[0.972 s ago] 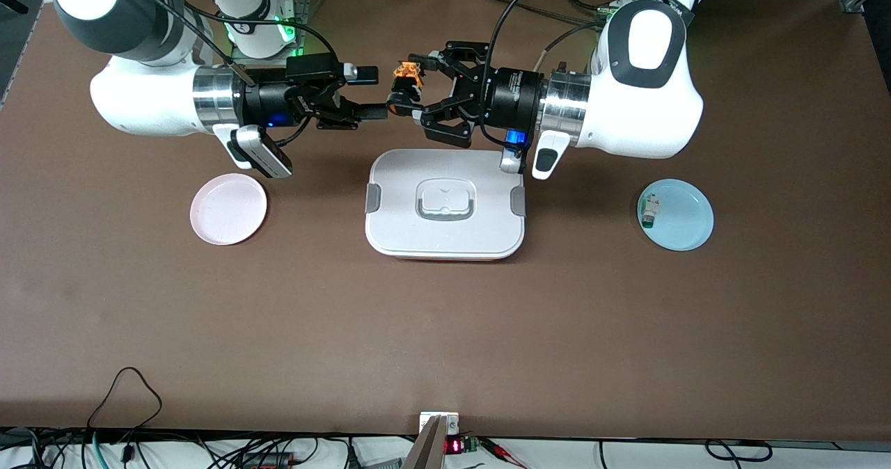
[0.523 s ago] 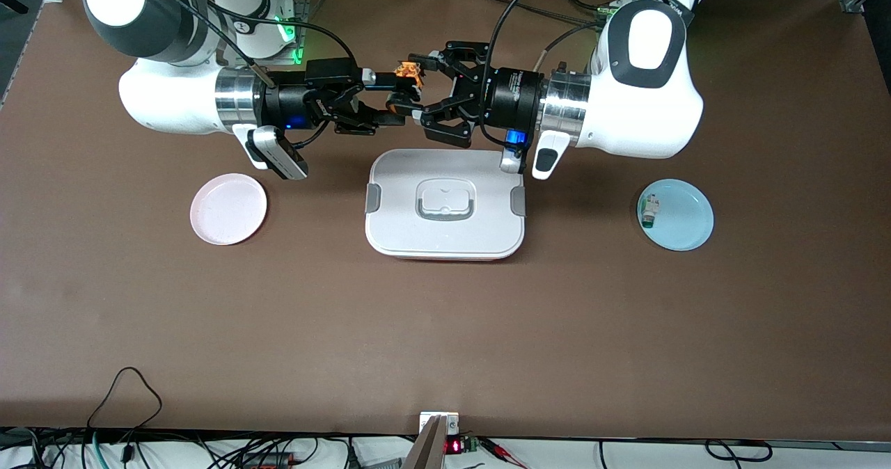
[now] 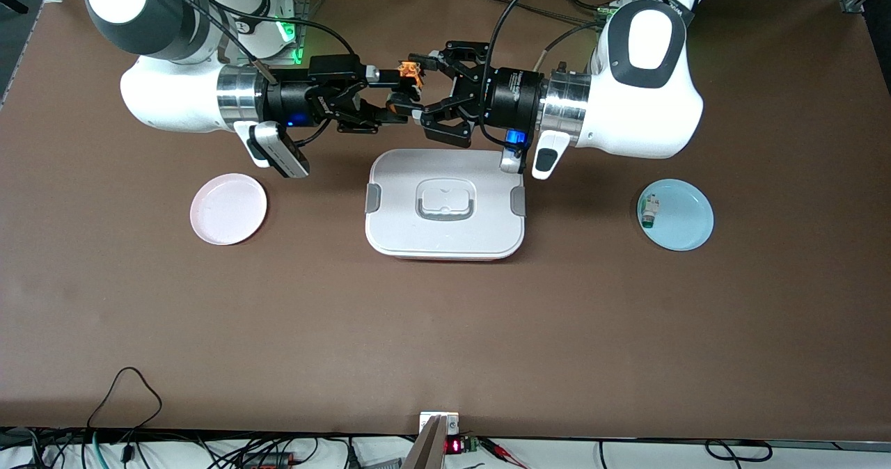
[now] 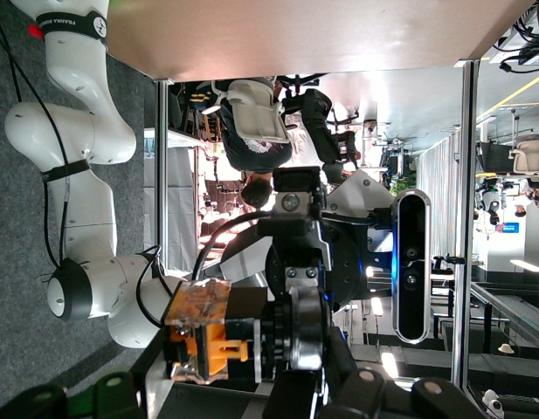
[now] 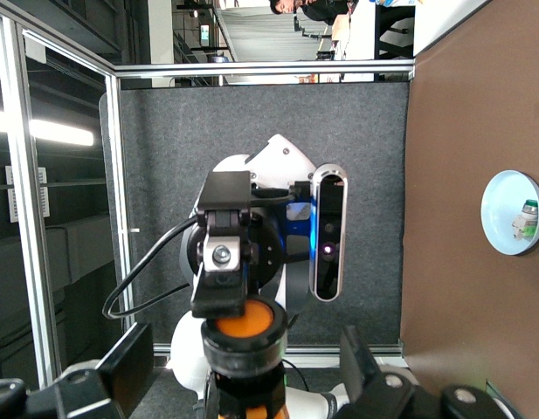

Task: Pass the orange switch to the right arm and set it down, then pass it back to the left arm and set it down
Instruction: 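Grasp the orange switch with the right gripper and open the left gripper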

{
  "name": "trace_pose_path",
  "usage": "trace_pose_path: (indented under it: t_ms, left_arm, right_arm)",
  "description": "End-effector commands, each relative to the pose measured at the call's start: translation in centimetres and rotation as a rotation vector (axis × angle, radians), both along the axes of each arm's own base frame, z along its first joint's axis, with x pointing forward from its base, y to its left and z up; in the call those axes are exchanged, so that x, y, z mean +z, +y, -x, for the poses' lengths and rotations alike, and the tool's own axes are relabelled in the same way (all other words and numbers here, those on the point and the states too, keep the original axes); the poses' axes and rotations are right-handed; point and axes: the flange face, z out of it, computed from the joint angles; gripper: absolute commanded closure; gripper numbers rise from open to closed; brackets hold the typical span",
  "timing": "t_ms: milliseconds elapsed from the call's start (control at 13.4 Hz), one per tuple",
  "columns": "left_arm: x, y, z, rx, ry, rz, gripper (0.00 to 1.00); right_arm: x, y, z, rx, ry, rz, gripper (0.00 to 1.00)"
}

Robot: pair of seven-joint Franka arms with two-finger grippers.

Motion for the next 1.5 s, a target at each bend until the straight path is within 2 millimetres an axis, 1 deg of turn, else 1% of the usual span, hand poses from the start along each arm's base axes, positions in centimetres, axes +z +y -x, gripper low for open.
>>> trace_pose_path:
  t_ms: [0,75,224,299,523,598,673,748,897,1421]
  left_arm:
    - [0.7,0.0,-0.4,-0.007,0.009,0.021,0.85]
    - [0.7,0.0,-0.4,-0.008,0.009,0.021,0.85]
    - [0.7,0.0,-0.4,-0.008,0.009,0.022,0.85]
    - [0.7,0.0,-0.4,-0.008,0.009,0.022,0.85]
    - [0.7,0.2,-0.4,-0.016,0.01,0.024,0.85]
    - [0.6,0.4,-0.7,-0.011,0.012,0.024,0.85]
    - [0.6,0.4,-0.7,-0.011,0.012,0.024,0.85]
    - [0.7,0.4,-0.6,-0.013,0.01,0.024,0.85]
    - [0.6,0.4,-0.6,-0.013,0.012,0.024,0.85]
    - [0.6,0.4,-0.6,-0.022,0.011,0.024,0.83]
  right_arm:
    - [0.4,0.3,0.5,-0.011,-0.015,-0.014,0.1]
    - [0.4,0.6,0.7,-0.005,-0.029,-0.014,0.13]
    - [0.3,0.6,0.7,-0.005,-0.049,-0.013,0.21]
    - [0.4,0.6,0.7,-0.007,-0.051,-0.013,0.26]
    - [1.2,0.4,0.8,-0.015,-0.064,-0.013,0.51]
    - [1.4,0.3,0.8,-0.024,-0.068,-0.01,0.56]
    - [1.5,0.4,0.9,-0.025,-0.069,-0.009,0.59]
    - [1.6,1.0,1.2,-0.019,-0.07,-0.008,0.62]
    - [1.7,1.2,1.2,-0.037,-0.075,0.002,0.66]
    - [2.3,1.1,1.3,-0.039,-0.086,0.0,0.67]
